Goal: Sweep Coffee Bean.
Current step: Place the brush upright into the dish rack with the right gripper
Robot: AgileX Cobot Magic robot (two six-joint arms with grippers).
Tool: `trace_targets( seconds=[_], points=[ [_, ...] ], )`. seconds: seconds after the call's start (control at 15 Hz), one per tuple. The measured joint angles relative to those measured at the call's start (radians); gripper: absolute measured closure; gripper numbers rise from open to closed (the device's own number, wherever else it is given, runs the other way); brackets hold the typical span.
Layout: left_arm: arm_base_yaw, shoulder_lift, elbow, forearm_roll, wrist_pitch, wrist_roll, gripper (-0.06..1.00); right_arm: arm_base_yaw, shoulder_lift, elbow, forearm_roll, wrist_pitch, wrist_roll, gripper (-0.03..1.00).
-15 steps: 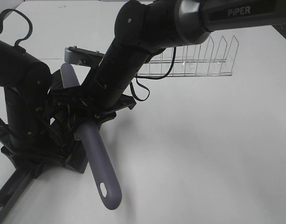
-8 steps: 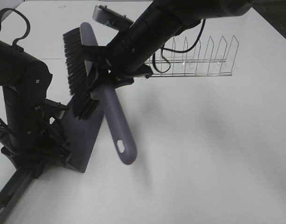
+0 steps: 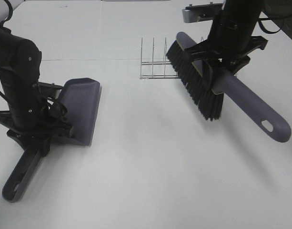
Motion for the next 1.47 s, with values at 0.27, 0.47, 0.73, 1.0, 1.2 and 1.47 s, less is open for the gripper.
trace_targets(
  seconds=[0.27,0.47,0.73,1.0,1.2,1.47],
  points=[
    [0.002,0.004,-0.055,-0.004,-0.002,0.0,0.61,-0.113,-0.003,0.024,-0.001,-0.001,0.011,0.6],
    [0.024,0.055,-0.069,-0.068,0.018,0.0,0.61,-0.182,-0.002,0.107,0.0,0.003,0.028,0.6],
    [0.032,0.058,-0.073,-0.085,0.027,0.007,0.61,-0.23,0.089,0.07,-0.004,0.003,0.03,0.6],
    [0.032,0.058,-0.073,-0.085,0.029,0.016,0.61,-0.23,0.195,-0.077,-0.029,0.003,0.056,0.6],
    [0.032,0.059,-0.073,-0.099,0.029,0.019,0.61,-0.23,0.282,-0.242,-0.061,0.003,0.065,0.6],
    [0.032,0.059,-0.073,-0.114,0.029,0.02,0.61,-0.23,0.417,-0.499,-0.063,0.002,0.072,0.6]
  ],
)
